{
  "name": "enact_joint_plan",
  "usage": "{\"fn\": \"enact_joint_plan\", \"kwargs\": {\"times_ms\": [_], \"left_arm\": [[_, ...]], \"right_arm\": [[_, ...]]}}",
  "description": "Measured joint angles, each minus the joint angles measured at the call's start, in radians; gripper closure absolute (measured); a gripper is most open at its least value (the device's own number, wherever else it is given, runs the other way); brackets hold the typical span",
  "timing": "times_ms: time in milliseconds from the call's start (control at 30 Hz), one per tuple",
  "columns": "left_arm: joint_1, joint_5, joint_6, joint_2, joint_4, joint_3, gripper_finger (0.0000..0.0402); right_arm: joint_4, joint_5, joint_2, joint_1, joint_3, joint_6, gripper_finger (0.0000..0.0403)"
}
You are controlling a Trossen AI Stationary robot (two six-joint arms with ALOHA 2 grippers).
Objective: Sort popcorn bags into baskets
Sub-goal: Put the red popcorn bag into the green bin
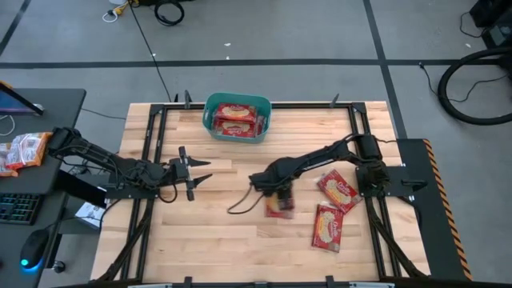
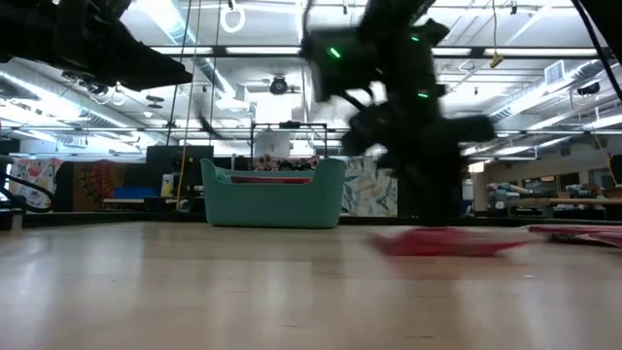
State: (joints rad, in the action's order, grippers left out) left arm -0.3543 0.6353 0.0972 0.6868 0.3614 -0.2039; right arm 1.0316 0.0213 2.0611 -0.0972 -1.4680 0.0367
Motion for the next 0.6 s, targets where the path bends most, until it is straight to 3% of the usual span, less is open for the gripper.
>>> {"fn": "enact_joint_plan", "kwargs": {"times_ms": [167, 400, 600], "left_arm": [[0.000, 0.000, -0.006, 0.000, -0.002, 0.000, 0.0208], [0.000, -0.077, -0.105, 0.030, -0.130, 0.000, 0.0208], [0.048, -0.177, -0.187, 0.162, -0.091, -0.001, 0.0208]], "right_arm": [[-0.206, -0.008, 0.005, -0.002, -0.076, -0.097, 0.0259], [-0.020, 0.076, 0.004, -0.011, -0.199, -0.111, 0.0259], [-0.018, 0.085, 0.003, -0.041, -0.181, -0.056, 0.0259]]}}
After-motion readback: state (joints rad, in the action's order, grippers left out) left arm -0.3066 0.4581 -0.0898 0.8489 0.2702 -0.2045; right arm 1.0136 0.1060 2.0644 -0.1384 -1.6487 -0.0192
